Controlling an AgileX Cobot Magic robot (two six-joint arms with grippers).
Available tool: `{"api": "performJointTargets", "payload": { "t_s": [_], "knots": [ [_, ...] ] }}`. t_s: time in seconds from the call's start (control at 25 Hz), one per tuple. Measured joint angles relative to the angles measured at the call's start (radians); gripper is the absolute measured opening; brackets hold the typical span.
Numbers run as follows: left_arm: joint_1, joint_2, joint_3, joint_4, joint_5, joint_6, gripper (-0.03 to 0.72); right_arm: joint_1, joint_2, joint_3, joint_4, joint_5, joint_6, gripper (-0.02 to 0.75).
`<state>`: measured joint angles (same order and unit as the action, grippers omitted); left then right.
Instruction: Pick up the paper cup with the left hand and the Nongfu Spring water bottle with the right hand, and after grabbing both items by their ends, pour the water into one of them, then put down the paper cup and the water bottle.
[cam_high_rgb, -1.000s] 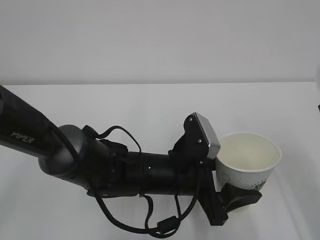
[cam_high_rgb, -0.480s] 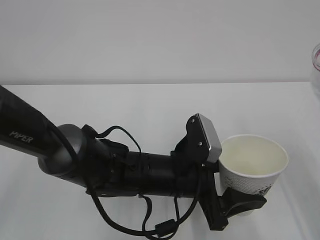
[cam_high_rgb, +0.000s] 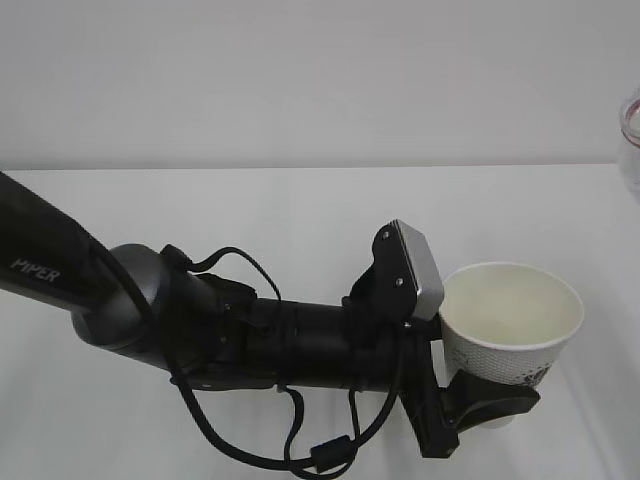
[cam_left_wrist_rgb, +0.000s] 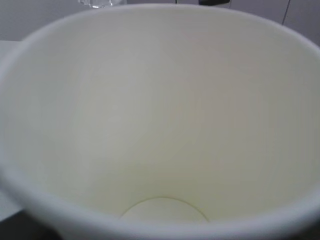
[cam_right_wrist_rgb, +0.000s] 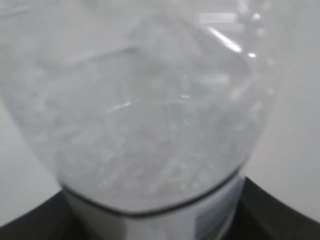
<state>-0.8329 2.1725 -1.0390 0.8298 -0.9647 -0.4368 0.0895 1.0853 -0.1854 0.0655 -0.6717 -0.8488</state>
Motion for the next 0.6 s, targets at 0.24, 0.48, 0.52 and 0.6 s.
{"api": "performJointTargets", "payload": {
  "t_s": [0.24,0.48,0.52,0.6],
  "knots": [
    [0.000,0.000,0.000,0.000,-0.005,0.000,0.545,0.000,0.000,0.000,0.012,0.000,0.000,0.440],
    [0.000,0.000,0.000,0.000,-0.005,0.000,0.545,0.000,0.000,0.000,0.016,0.000,-0.013,0.440],
    [0.000,0.000,0.000,0.000,-0.005,0.000,0.545,0.000,0.000,0.000,0.016,0.000,-0.028,0.440],
    [0.000,0.000,0.000,0.009,-0.005,0.000,0.545,0.000,0.000,0.000,0.016,0.000,-0.058,0.440]
  ]
}}
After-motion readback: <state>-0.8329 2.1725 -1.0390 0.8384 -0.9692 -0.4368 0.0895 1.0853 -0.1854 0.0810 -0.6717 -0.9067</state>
